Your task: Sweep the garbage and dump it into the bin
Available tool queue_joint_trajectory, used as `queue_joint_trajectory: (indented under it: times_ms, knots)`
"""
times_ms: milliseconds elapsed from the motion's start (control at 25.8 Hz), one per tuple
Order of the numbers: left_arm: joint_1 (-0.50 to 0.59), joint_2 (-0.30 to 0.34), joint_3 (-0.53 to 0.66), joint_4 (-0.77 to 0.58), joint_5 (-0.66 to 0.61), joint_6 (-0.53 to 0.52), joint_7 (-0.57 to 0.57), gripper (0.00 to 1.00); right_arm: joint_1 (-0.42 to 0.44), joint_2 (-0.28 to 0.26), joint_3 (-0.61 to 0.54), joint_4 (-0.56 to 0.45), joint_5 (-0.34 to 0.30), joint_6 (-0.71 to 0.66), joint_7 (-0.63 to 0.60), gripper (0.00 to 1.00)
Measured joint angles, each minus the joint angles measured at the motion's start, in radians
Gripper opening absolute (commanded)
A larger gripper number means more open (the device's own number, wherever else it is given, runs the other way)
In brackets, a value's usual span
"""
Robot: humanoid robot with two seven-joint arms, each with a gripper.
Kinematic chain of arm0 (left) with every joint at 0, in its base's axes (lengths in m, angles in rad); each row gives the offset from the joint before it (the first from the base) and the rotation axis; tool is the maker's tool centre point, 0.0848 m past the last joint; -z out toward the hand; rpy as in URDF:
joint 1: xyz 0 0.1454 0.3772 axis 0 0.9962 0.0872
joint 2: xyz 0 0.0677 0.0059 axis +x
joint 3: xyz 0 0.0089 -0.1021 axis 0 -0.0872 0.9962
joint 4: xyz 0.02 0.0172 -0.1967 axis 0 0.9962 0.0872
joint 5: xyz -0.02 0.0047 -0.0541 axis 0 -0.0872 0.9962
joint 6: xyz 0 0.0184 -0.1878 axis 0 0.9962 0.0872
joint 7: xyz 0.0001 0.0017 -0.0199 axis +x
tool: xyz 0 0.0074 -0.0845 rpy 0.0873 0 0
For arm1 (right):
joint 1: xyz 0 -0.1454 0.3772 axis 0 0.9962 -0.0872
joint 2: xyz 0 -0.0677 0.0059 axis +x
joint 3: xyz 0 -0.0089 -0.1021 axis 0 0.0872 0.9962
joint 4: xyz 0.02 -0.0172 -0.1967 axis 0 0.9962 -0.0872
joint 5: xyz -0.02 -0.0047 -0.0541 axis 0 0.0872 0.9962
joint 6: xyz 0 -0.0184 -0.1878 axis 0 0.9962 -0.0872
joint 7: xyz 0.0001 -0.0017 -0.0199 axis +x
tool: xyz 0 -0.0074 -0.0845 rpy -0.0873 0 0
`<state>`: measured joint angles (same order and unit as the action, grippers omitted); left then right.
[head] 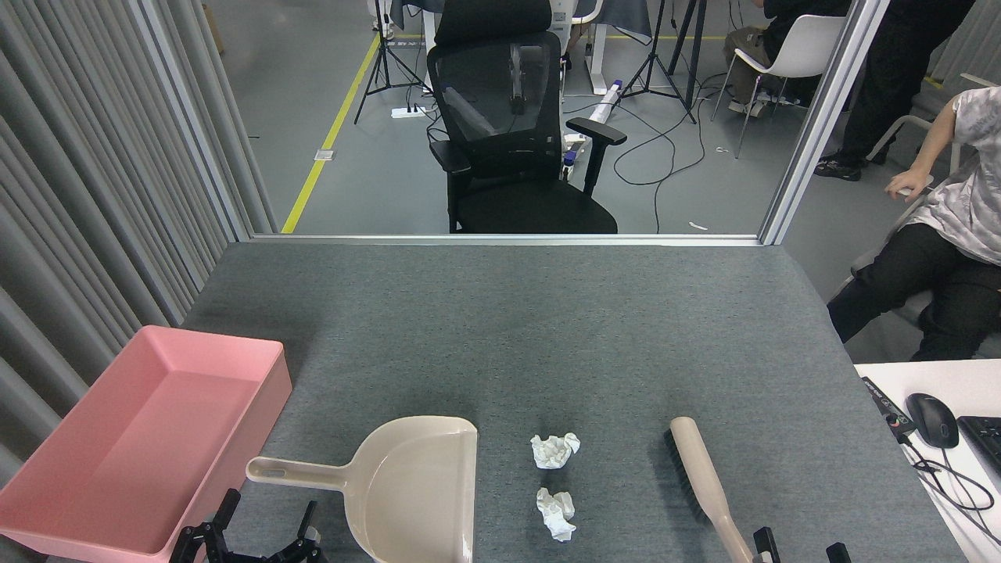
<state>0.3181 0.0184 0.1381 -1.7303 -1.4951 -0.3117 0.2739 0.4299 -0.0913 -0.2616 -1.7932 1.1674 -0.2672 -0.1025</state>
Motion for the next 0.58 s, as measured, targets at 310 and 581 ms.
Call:
queue_joint_trajectory:
  times_ms: [310, 581]
  knots:
    - [-0.001, 0.0, 0.002, -0.001, 0.0, 0.006, 0.0, 0.99, 0.001, -0.004, -0.001, 0.0, -0.005, -0.006, 0.003, 0.99]
    - [-0.001, 0.0, 0.002, 0.0, 0.02, 0.006, -0.01, 0.99, 0.007, -0.006, -0.001, 0.0, -0.015, -0.038, -0.001, 0.99]
